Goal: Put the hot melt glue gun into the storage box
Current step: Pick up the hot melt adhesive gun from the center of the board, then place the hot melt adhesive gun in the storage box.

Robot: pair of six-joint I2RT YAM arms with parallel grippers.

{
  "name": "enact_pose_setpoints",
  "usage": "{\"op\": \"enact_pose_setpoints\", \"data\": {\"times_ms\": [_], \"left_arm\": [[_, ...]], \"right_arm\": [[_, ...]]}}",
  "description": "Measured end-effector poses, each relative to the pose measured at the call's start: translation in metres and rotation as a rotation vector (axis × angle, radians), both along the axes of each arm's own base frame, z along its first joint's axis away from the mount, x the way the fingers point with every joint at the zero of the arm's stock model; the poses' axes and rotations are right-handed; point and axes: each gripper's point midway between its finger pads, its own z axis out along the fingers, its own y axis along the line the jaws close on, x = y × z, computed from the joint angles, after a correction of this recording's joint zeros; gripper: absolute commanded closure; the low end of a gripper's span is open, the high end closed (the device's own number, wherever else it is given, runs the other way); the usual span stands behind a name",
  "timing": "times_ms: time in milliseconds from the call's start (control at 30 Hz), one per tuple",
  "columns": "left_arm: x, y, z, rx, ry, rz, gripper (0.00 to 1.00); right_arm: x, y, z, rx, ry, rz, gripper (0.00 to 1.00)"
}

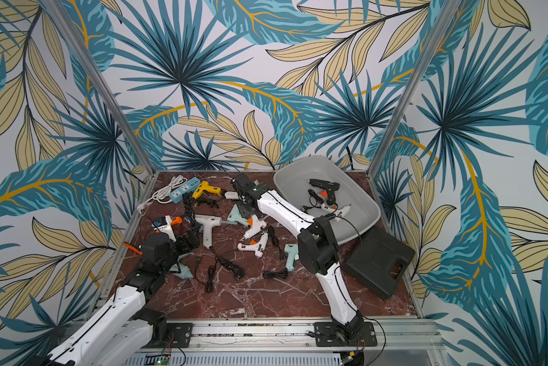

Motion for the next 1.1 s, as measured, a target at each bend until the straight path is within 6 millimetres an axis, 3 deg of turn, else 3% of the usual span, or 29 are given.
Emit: {"op": "enact_pose_setpoints", "data": {"times_ms": [367, 567, 700, 833, 967, 1100], "left_arm": [[0.001, -0.018, 0.001, -0.026, 0.04, -0.098, 0.0], [-0.001, -0.024, 0.01, -0.024, 0.028, -0.142, 0.0], [-0.004, -0.027, 0.01, -0.029, 0.033, -0.162, 0.0], [-0.005, -0.028, 0.015, -0.031, 0.018, -0.17, 0.0], [-0.007, -0.028, 0.019, -0.034, 0.006, -0.173, 0.0], [-0.008, -0.028, 0.02, -0.034, 0.0, -0.174, 0.0]], "right_arm": [[0.003, -0.017, 0.076, 0.09, -0.143, -0.094, 1.0], [0.009, -0.047, 0.151, 0.199, -0.291, -0.171, 1.0], [0.018, -0.084, 0.202, 0.293, -0.39, -0.25, 1.0], [0.03, -0.129, 0.238, 0.382, -0.464, -0.341, 1.0], [0.044, -0.175, 0.251, 0.432, -0.518, -0.446, 1.0], [0.062, -0.221, 0.249, 0.46, -0.592, -0.566, 1.0]]}}
